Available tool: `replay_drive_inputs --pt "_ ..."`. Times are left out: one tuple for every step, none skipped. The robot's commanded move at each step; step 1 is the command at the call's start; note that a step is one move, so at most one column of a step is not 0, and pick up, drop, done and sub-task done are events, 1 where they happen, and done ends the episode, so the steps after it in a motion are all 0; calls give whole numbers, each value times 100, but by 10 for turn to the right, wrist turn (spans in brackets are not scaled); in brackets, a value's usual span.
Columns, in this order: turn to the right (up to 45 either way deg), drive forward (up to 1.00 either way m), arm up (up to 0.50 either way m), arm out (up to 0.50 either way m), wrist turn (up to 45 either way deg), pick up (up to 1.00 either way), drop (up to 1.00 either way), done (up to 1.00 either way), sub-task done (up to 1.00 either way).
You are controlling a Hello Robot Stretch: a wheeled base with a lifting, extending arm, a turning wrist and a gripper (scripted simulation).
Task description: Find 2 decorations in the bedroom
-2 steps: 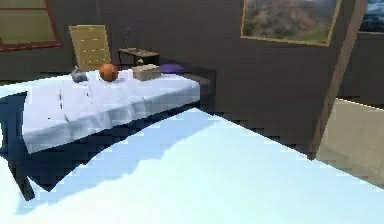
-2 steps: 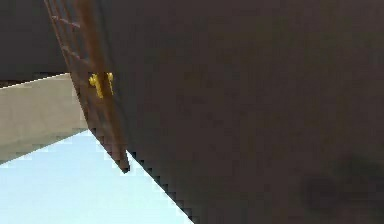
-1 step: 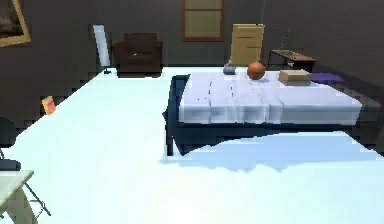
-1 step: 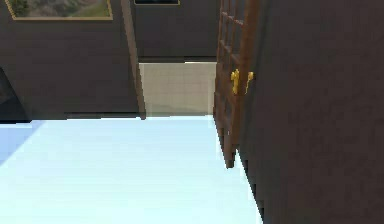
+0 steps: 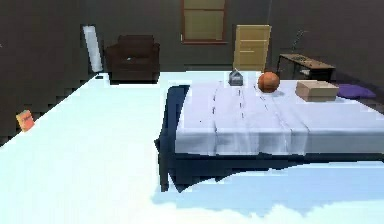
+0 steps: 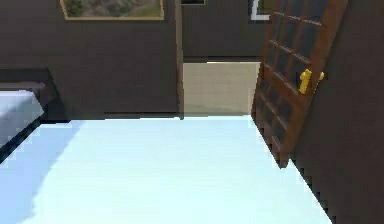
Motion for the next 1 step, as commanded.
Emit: replay_drive_inputs --pt "-330 0 0 0 0 0 0 0 0"
